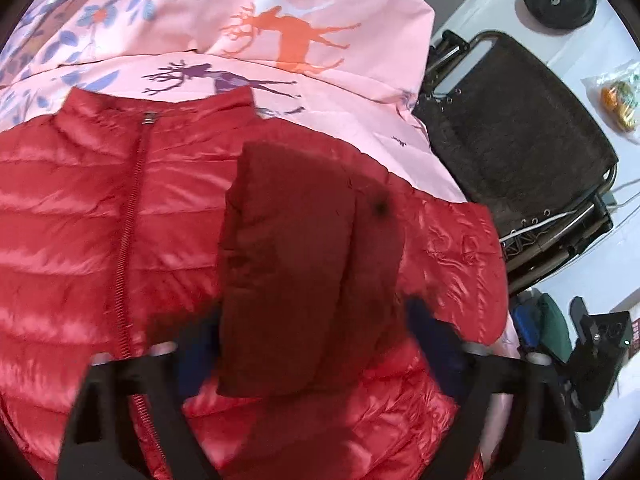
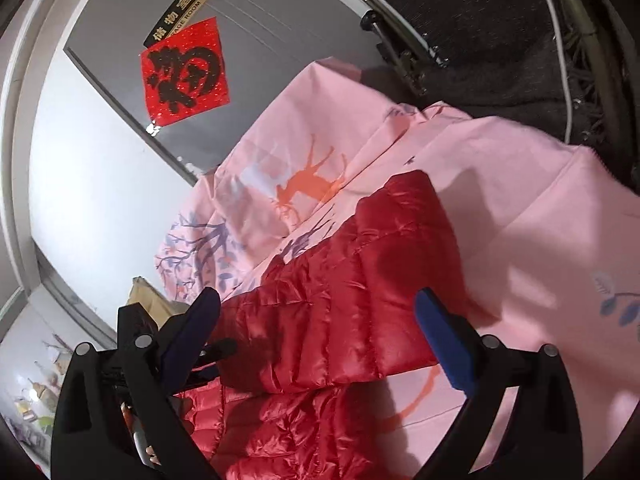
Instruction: Fold large clothes
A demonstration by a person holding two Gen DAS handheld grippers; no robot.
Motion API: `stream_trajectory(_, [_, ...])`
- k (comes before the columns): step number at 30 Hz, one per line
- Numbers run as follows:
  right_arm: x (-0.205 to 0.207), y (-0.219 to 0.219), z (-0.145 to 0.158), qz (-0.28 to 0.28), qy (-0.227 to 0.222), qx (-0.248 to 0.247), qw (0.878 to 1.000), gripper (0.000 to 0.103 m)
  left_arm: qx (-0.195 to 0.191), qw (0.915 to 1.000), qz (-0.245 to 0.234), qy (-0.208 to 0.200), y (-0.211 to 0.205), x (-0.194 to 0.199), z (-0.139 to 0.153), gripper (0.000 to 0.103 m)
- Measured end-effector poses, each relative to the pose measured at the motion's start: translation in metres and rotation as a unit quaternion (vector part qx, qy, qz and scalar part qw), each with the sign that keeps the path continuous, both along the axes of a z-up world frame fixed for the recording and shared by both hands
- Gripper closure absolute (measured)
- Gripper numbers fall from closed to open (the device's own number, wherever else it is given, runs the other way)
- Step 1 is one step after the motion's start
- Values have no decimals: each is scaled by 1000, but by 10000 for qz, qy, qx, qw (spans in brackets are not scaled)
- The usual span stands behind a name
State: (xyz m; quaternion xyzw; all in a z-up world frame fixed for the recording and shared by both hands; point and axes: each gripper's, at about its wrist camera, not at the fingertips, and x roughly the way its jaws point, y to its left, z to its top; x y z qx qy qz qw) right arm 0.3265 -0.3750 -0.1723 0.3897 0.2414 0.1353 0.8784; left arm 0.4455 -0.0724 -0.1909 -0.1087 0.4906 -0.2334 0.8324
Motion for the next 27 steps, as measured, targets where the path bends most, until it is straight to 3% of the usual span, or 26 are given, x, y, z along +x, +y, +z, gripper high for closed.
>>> stream_trajectory(1, [0, -2, 1, -11, 0, 18, 10000, 8, 20, 10000, -29, -22, -5, 1, 0, 50])
stream_trajectory(4, [-1, -5, 2, -30, -7, 14, 10000, 8, 136, 9998, -96, -143, -4, -5, 9, 82])
stream_trajectory(10, [1, -5, 2, -92, 99, -241, 9996, 8, 482, 9955, 148, -807, 10, -11, 76, 93])
stream_trajectory(15, [2, 1, 1, 30, 131, -369, 9992, 8, 752, 9864, 541, -1356, 47, -24, 131, 94])
stream_trajectory(19, [2, 13, 5, 185, 105, -623, 9978, 8, 826, 9810, 888, -1513, 89, -39, 147, 95])
stream_trajectory(21, [2, 19, 7, 266, 84, -742, 9968, 8, 725, 9803, 1073, -1488, 113, -45, 143, 95])
stream_trajectory(24, [0, 26, 8, 275, 61, -938, 9952, 8, 413, 9880, 960, -1141, 127, -48, 118, 95])
stream_trajectory(26, [0, 27, 7, 289, 75, -935, 9952, 8, 291, 9924, 714, -960, 117, -48, 100, 85])
stream_trajectory(27, [0, 28, 7, 289, 82, -921, 9953, 8, 283, 9938, 606, -886, 111, -48, 94, 71])
